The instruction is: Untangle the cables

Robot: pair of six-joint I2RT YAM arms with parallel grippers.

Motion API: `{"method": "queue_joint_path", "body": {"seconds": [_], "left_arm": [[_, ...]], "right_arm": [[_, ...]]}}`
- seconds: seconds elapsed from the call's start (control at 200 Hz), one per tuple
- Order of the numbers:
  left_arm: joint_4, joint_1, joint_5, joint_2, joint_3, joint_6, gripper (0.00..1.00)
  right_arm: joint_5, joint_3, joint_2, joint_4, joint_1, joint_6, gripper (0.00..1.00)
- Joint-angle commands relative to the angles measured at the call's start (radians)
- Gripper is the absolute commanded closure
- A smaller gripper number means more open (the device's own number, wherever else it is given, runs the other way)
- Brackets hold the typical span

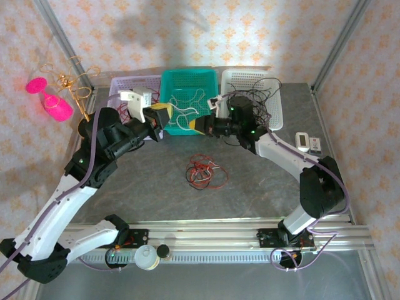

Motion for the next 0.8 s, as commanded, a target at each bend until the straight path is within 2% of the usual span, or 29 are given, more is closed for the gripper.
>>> {"method": "queue_joint_path", "body": {"seconds": [0.0, 0.195, 0.43, 0.566, 0.796], "left_arm": [[-0.026, -0.007, -0.058, -0.066, -0.021, -0.003, 1.00], [-0.095, -0.007, -0.127, -0.124, -0.049, -0.015, 1.00], [-0.129, -0.006, -0.155, -0.173, -0.071, -0.022, 1.00], [-0.132, -0.007, -0.147, -0.190, -0.095, -0.032, 1.00], [-0.137, -0.006, -0.122, -0.194, -0.124, -0.033, 1.00]], "right_arm": [[0.233, -0.011, -0.076, 0.082, -0.050, 0.151, 1.00], [0.417, -0.061, -0.135, 0.102, -0.171, 0.338, 1.00], [0.448, -0.007, -0.103, 0.048, -0.309, 0.440, 1.00], [0.484, 0.030, -0.066, 0.024, -0.323, 0.558, 1.00], [0.599, 0.021, -0.040, 0.084, -0.323, 0.827, 1.00]]}}
